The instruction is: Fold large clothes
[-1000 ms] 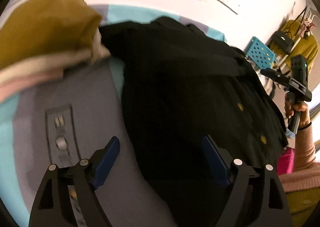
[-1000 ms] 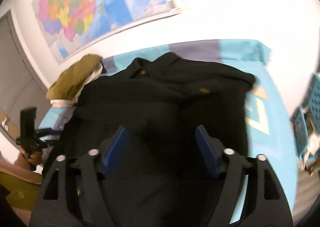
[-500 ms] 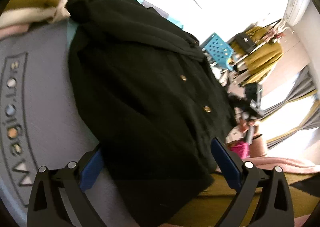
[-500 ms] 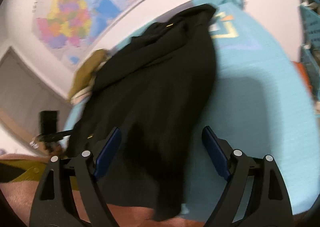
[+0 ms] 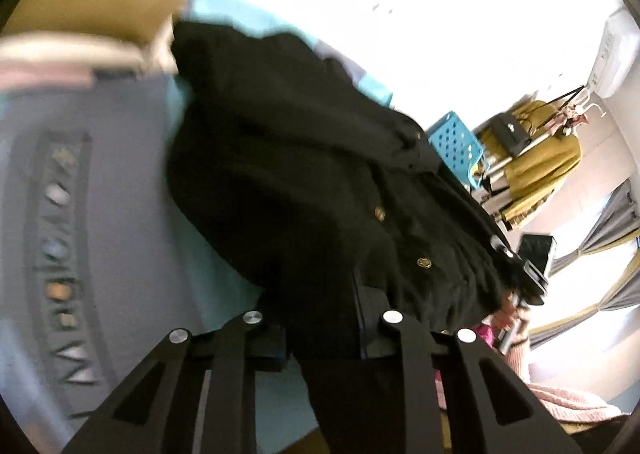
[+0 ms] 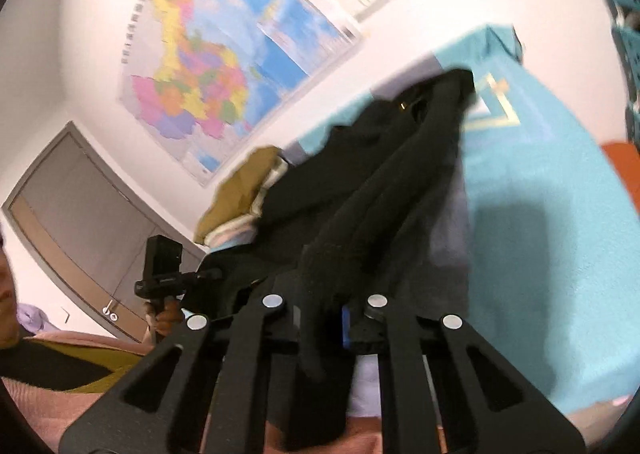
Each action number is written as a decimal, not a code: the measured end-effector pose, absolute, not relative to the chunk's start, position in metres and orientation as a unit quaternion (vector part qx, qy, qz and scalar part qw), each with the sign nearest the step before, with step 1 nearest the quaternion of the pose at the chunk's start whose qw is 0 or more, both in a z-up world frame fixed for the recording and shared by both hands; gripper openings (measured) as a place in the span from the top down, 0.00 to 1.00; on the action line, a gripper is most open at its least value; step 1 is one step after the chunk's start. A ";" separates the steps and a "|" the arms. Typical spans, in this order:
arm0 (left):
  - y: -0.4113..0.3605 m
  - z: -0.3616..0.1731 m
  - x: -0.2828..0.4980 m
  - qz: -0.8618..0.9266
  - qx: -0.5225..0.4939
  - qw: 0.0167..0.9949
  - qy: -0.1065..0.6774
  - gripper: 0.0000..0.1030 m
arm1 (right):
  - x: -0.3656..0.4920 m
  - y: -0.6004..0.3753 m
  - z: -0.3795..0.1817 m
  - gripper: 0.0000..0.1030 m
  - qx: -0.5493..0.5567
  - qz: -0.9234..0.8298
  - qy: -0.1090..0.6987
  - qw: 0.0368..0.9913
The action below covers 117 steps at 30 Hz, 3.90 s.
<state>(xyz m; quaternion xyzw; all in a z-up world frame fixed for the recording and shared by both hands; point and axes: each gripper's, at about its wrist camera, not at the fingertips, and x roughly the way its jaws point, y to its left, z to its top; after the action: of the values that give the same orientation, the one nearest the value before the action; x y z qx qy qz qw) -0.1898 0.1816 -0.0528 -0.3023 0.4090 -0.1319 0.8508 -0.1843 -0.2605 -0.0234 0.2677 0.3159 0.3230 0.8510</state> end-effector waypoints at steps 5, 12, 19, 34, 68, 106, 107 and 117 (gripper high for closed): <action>0.192 -0.035 -0.215 -0.122 -0.278 0.860 0.411 0.77 | -0.213 -0.260 -0.016 0.90 0.265 0.341 0.301 0.850; 0.190 -0.085 -0.210 -0.099 -0.270 0.837 0.465 0.64 | -0.199 -0.251 -0.079 0.77 0.263 0.299 0.406 0.823; 0.202 -0.082 -0.222 -0.113 -0.276 0.839 0.455 0.30 | -0.203 -0.252 -0.092 0.33 0.276 0.332 0.414 0.802; 0.165 -0.088 -0.207 -0.144 -0.251 0.835 0.468 0.60 | -0.214 -0.253 -0.101 0.40 0.287 0.323 0.423 0.796; 0.220 0.026 -0.117 -0.166 -0.300 0.860 0.379 0.80 | -0.094 -0.264 0.042 0.92 0.344 0.356 0.243 0.834; 0.287 0.000 0.014 -0.131 -0.313 0.836 0.430 0.28 | 0.050 -0.131 0.005 0.22 0.056 0.335 0.383 0.859; 0.284 0.000 0.011 -0.128 -0.303 0.841 0.429 0.28 | 0.050 -0.125 0.002 0.22 0.044 0.337 0.386 0.858; 0.261 -0.016 -0.016 -0.123 -0.204 0.869 0.433 0.22 | 0.078 -0.129 0.050 0.96 0.041 0.264 0.305 0.914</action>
<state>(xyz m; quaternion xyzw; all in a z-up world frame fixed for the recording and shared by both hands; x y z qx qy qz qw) -0.0162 0.2606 -0.0156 -0.2041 0.4327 -0.1231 0.8695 0.0783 -0.1286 0.0496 0.0405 0.3053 0.2640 0.9140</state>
